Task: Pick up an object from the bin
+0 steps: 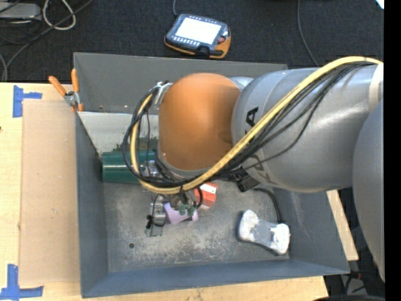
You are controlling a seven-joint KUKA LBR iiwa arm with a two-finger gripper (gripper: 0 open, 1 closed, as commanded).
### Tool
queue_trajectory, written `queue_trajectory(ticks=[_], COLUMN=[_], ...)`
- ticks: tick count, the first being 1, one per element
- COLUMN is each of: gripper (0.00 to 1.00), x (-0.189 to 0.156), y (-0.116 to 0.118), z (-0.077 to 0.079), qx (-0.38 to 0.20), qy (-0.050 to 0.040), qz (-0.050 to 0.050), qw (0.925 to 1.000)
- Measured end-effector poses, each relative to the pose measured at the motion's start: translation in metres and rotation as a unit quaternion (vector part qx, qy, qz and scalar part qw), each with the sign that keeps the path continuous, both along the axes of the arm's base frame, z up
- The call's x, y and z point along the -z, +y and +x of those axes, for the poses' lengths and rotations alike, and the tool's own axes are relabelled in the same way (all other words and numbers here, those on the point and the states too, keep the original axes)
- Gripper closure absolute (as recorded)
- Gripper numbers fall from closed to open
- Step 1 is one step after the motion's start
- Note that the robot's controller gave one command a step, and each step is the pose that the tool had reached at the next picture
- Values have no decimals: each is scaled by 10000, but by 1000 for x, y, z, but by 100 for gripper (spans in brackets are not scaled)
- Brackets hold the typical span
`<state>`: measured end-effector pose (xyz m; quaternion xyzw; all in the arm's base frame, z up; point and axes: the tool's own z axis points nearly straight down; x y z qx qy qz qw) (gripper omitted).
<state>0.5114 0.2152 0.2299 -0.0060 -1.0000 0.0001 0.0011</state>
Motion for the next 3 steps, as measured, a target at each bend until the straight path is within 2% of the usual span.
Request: queue_trajectory(ticks=[1,2,3], gripper=[0,0,0], x=[0,32,44], y=[0,-31,-55], z=[0,-41,64], qx=[2,461,-692], qy=[0,31,-24], qz=[0,-12,9], qw=[10000,9989,9976])
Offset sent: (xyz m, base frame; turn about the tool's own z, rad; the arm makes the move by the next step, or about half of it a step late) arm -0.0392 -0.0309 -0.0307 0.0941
